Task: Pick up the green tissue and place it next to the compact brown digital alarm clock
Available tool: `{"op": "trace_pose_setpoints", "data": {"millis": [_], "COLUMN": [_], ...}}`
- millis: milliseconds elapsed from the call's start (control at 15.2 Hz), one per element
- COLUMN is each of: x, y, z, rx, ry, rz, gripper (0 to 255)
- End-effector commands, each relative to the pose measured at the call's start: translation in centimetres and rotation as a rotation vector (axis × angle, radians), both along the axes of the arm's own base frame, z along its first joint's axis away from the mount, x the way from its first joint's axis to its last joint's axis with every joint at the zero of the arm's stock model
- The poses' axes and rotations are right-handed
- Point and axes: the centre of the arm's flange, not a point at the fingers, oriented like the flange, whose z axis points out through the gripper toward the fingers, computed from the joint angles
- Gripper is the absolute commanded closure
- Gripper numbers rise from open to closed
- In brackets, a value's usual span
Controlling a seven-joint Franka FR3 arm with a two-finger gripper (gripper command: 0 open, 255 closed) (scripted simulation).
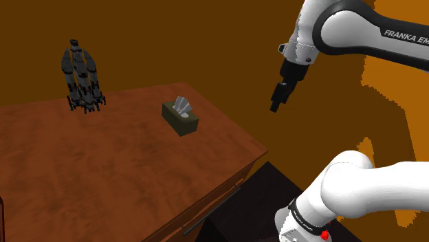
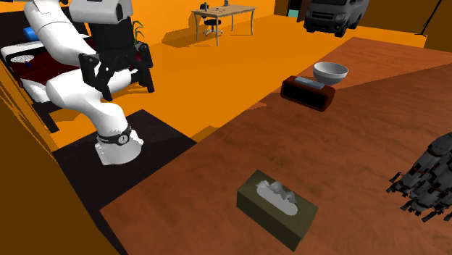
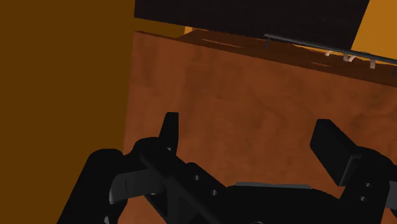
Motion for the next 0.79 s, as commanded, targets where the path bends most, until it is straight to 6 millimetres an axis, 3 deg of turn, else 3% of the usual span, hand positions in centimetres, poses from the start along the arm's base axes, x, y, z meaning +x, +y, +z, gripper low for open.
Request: {"op": "trace_pose_setpoints", "data": {"millis": [0,396,726], "x": [0.0,7.1,13.2], "y": [0.0,-2.5,-3.5], "z": [0.0,-3.2,-6.0], "rx": [0.0,0.098,0.181], "ry": [0.0,0.001,0.001], "rz": [0.0,0.163,0.299], "gripper": [0,0,0]}}
